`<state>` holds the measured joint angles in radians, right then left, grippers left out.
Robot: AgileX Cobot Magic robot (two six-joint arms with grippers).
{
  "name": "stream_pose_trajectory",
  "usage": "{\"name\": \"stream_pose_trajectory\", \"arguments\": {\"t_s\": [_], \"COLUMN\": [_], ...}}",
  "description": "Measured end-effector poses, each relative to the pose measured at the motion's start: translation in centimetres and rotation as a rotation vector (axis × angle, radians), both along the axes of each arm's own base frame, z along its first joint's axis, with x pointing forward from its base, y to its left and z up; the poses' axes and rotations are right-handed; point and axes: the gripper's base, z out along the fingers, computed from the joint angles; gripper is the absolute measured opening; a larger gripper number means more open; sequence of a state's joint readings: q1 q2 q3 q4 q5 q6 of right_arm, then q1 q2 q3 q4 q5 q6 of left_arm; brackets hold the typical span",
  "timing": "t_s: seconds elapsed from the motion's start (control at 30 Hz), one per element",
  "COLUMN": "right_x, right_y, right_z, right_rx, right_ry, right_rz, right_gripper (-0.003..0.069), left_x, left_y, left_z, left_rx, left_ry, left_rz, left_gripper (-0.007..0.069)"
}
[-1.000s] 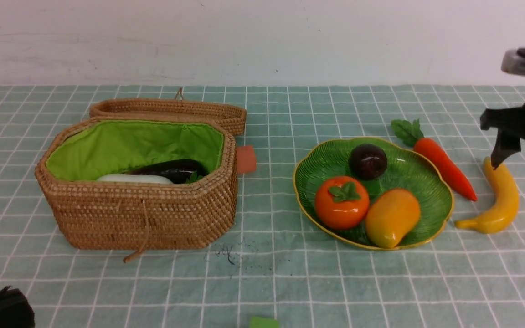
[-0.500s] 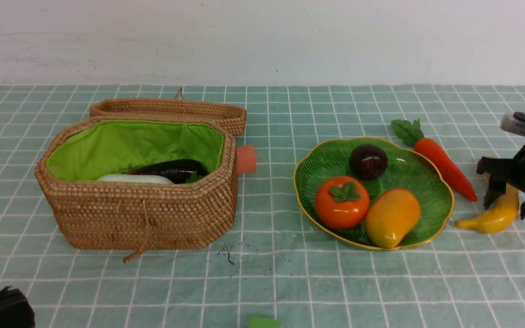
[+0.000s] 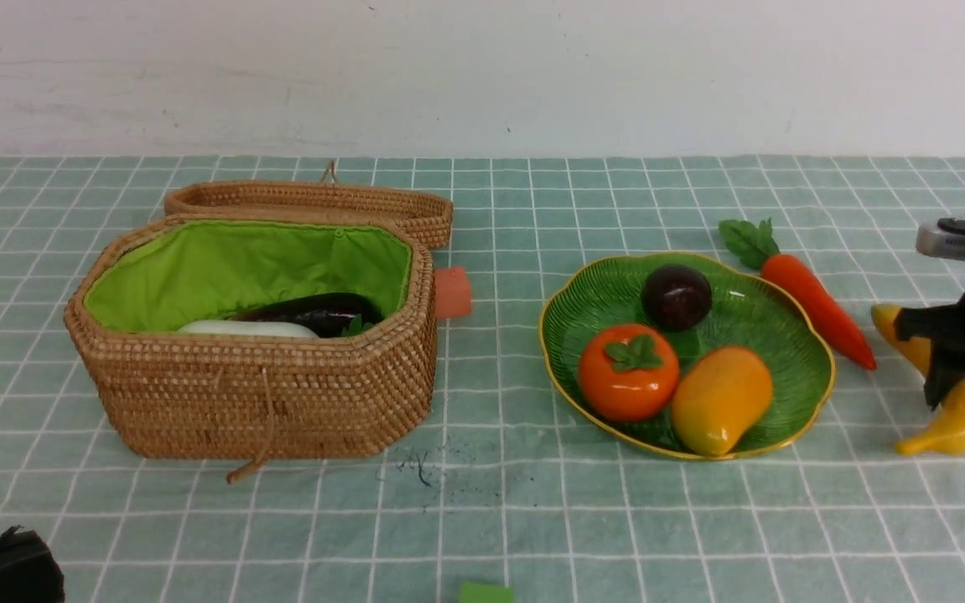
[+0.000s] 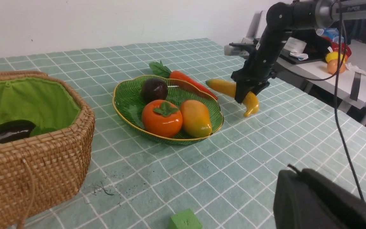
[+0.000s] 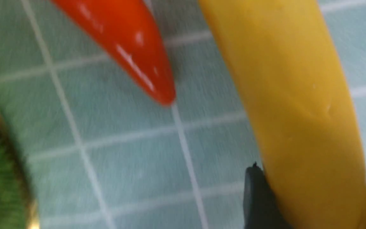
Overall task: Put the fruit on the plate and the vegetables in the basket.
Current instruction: Use the right arm to grab a banana and put it into the right plate
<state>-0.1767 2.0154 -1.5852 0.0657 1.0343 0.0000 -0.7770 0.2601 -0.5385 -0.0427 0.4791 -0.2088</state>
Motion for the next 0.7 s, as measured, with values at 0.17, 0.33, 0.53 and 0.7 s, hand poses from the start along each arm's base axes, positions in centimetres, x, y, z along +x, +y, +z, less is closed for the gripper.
{"name": "stream_pose_trajectory", "arguments": {"t_s": [0.17, 0.33, 0.53, 0.7], "right_x": [-1.3, -0.1, 1.8, 2.4], "right_y": [3.3, 9.1, 10.5, 10.5], "right_z": [6.2, 6.4, 3.9, 2.1], "right_rx": [0.027, 0.085, 0.043, 0.040], "right_ry": [-0.150, -0.283, -0.278, -0.249], "right_rz": [0.264, 0.527, 0.592, 0.571], "right_gripper": [0.0317, 0.0317, 0.0317, 0.0317], "left_x": [0.0, 0.0, 0.0, 0.0], "left_y": [0.0, 0.0, 0.0, 0.0], "left_z": [0.0, 0.0, 0.0, 0.0], "left_rx": [0.000, 0.000, 0.000, 0.001], "left_ry": [0.000, 0.000, 0.000, -0.001], "left_rz": [0.000, 0.000, 0.000, 0.001], "left_gripper": [-0.0013, -0.0011, -0.0008, -0.0006]}}
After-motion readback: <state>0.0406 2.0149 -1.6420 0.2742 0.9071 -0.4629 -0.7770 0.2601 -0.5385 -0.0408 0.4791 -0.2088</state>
